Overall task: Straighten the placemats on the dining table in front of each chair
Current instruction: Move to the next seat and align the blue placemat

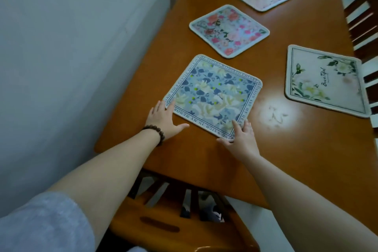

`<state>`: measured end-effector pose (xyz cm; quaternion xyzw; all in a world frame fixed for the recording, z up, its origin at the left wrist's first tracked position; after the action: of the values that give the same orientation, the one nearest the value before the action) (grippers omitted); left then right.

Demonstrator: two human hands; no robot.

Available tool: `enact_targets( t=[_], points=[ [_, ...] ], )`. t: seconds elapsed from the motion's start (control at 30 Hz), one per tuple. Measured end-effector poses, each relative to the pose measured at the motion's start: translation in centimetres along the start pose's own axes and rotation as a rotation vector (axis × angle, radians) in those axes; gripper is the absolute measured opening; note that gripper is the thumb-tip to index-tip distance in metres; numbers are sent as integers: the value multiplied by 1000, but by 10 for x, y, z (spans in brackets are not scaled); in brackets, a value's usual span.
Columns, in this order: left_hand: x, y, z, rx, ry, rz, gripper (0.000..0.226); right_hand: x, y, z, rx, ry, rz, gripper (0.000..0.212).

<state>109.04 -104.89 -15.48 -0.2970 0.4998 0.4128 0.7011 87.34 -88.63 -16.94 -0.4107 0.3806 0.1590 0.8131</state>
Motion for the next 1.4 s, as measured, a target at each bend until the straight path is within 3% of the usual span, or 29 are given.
enact_targets(
  t=[0.47,0.97,1.4],
  points=[
    [15,0,-78,68,-197,-111,144,13,17,-28,186,20,51,138],
    [28,-5,-47,92,-93,-71,137,19,9,-15,112,4,93,126],
    [50,-18,26,30,-145,-85,137,41,14,39,58,-91,142,126]
  ],
)
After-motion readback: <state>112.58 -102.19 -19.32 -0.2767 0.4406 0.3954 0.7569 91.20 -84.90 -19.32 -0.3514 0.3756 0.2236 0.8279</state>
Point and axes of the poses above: each hand's wrist, its own z-axis away from the middle knuckle, its own x-axis out of the palm, y = z × x, the point moved 9 cm from there along -z, towards the middle knuckle, and after that the axes turned 12 degrees about -z, right-handed, at the moved point
